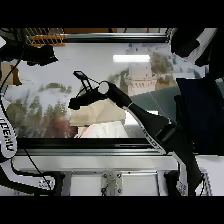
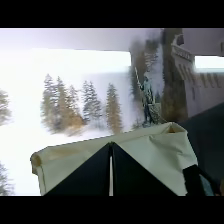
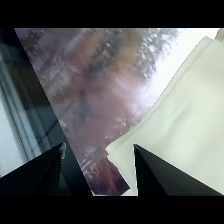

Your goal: Fold the clothes and pants, and hang the long-sleeved shirts on hangers.

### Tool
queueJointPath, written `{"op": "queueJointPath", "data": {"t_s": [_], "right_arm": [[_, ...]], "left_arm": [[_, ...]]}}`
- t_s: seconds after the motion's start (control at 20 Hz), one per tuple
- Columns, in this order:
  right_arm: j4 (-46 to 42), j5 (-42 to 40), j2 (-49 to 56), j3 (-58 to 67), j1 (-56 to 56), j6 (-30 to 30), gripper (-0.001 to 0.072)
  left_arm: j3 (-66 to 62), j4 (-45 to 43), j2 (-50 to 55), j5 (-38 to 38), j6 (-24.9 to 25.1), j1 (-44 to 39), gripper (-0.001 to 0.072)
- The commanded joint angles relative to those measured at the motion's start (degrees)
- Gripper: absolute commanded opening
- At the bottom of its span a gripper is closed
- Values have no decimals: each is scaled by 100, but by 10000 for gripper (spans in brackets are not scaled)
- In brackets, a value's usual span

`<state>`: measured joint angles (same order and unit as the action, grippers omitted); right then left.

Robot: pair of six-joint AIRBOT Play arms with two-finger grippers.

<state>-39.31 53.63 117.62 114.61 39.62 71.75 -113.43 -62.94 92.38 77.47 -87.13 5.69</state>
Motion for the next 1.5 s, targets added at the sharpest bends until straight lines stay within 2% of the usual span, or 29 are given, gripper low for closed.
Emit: {"op": "queueJointPath", "data": {"t_s": [0.0, 0.15, 0.3, 0.45, 0.5, 0.55, 0.7, 0.85, 0.9, 1.05, 1.25, 1.3, 1.4, 1.45], "right_arm": [[-13, 487, -348, -74, -450, -179, 468], [-789, 957, -990, -752, -1180, 118, 468], [-1602, 973, -1910, -2138, -2028, 391, 468], [-1703, 964, -2481, -3418, -2916, 487, 473], [-1622, 966, -2496, -3707, -3169, 501, 524], [-1456, 940, -2463, -3939, -3355, 492, 720], [-979, 918, -2033, -4138, -3545, 435, 720], [37, 828, -1537, -4135, -3377, -608, 720], [413, 752, -1419, -4133, -3281, -774, 720], [1102, 358, -1172, -4107, -2874, -999, 720], [1453, -57, -931, -3770, -2312, -1051, 714], [1451, -210, -914, -3703, -2201, -1056, 664], [1451, -326, -916, -3604, -2105, -1377, 93], [1449, -302, -938, -3554, -2111, -1438, 12]], "left_arm": [[9, -9, -17, 92, -9, 9, 8], [612, -52, -289, -188, -7, -122, 8], [1784, -44, -833, -706, 48, -328, 8], [2675, -44, -1259, -1078, 197, -619, 8], [2885, -42, -1353, -1191, 199, -732, 8], [3071, -44, -1432, -1309, 216, -826, 8], [3324, -42, -1482, -1438, 221, -1027, 8], [3453, -37, -1478, -1469, 221, -1137, 8], [3477, -35, -1475, -1471, 221, -1132, 8], [3497, -26, -1475, -1473, 219, -1132, 8], [3493, -26, -1475, -1469, 216, -1132, 9], [3495, -26, -1473, -1469, 216, -1132, 8], [3495, -26, -1473, -1469, 214, -1132, 8], [3495, -26, -1473, -1467, 214, -1132, 8]]}}
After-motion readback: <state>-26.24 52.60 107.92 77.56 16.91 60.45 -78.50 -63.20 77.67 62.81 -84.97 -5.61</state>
